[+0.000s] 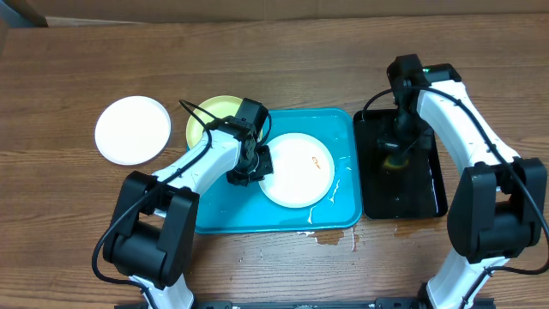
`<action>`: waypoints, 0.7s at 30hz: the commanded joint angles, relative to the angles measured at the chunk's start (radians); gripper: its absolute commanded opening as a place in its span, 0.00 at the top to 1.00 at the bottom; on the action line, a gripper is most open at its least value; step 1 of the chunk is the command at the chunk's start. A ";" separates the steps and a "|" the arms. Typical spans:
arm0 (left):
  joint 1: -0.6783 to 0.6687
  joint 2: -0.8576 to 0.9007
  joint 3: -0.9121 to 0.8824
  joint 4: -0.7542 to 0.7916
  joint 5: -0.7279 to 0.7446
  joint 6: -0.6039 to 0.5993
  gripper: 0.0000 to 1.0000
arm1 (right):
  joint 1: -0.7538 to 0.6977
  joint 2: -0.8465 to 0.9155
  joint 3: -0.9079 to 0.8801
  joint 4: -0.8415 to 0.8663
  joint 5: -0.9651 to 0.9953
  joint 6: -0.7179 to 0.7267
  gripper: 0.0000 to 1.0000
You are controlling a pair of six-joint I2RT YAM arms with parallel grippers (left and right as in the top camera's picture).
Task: Clean dirty plates on tray and stack at the side
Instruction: 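Lift the sponge with the right gripper toward the held white plate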
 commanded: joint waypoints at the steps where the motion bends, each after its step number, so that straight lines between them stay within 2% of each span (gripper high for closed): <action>1: 0.006 0.015 0.003 0.000 -0.039 -0.027 0.96 | 0.043 -0.013 0.022 0.005 -0.069 -0.069 0.96; 10: 0.003 0.015 0.003 0.001 -0.039 -0.024 0.96 | 0.194 -0.013 0.022 0.089 -0.246 -0.068 0.96; 14: 0.003 0.015 0.003 0.000 -0.039 -0.023 0.96 | 0.282 -0.013 0.022 0.132 -0.183 -0.065 0.96; 17: 0.003 0.015 0.003 0.000 -0.039 -0.023 0.96 | 0.340 -0.013 0.020 0.154 -0.061 0.005 0.96; 21: 0.003 0.015 0.003 0.000 -0.039 -0.023 0.96 | 0.422 -0.007 0.018 0.186 0.048 0.014 0.96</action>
